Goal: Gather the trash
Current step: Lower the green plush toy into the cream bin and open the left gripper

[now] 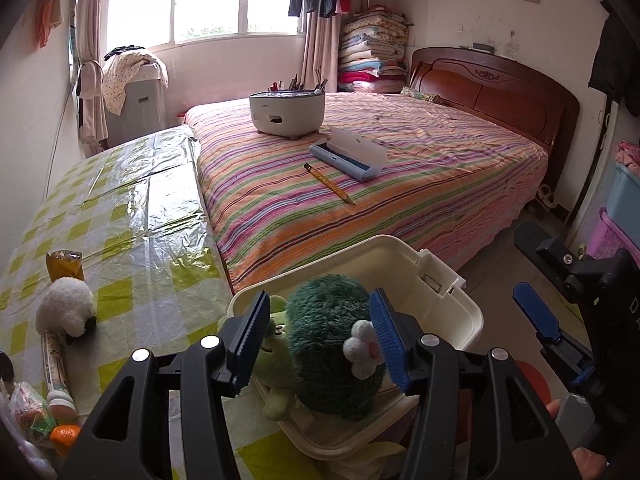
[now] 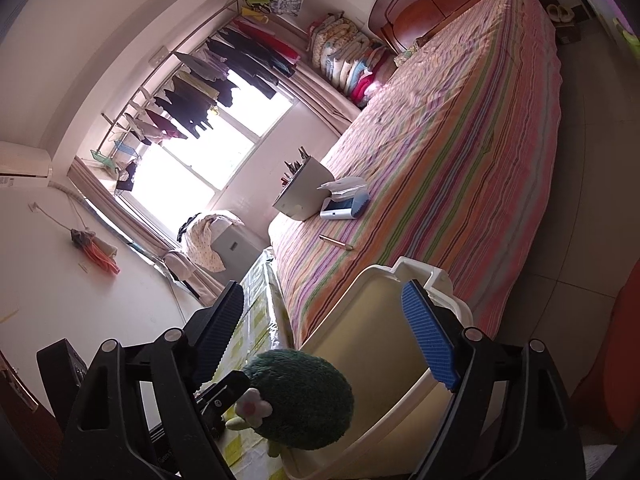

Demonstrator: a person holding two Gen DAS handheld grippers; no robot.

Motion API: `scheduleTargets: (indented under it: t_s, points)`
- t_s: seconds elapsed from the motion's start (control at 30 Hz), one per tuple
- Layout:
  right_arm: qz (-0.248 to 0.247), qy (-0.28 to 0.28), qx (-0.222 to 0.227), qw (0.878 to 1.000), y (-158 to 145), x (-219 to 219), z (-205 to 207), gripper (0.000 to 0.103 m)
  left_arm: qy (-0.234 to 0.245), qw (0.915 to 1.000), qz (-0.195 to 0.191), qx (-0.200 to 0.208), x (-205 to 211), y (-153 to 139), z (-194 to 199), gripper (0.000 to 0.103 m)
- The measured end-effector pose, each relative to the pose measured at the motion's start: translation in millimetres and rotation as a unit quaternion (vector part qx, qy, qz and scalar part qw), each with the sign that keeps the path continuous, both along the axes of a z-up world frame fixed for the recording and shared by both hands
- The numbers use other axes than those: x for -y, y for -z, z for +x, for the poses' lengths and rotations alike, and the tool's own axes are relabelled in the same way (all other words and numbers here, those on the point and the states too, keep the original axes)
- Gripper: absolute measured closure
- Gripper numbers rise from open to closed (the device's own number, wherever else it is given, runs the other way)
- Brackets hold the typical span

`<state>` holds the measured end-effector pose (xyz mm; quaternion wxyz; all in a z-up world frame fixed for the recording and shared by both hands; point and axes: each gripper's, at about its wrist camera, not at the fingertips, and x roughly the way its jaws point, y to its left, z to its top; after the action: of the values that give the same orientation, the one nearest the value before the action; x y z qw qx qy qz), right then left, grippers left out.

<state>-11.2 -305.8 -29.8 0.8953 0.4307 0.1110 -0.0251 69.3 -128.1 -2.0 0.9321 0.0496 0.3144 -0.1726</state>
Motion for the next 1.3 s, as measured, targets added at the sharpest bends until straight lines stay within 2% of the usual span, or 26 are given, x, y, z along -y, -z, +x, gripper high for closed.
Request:
scheduleTargets:
  t_s: [0.03, 0.07, 0.23, 0.8, 1.3]
  points:
    - [0.0, -0.001, -0.001, 1.0, 0, -1, 0, 0.023, -0.005, 0.9999, 0.003, 0.01, 0, -2, -2, 0.032]
    - [-0.001, -0.001, -0.002, 1.0, 0, -1, 0, 0.023, -0.009, 0.9998, 0.003, 0.019, -1, -4, -4, 0.027]
    - [-0.003, -0.007, -0.007, 1.0, 2, -3, 3, 0.023, -0.017, 0.9994, 0.0, 0.03, -12, -9, -9, 0.023]
    - [-0.029, -0.04, -0.022, 0.999, -2, -27, 19, 0.022, -0.061, 0.9978, -0.013, 0.023, -65, -9, -28, 0.023]
    - [-0.067, -0.089, -0.023, 0.993, -11, -72, 35, 0.021, -0.148, 0.9884, -0.03, 0.021, -138, -12, -44, 0.023]
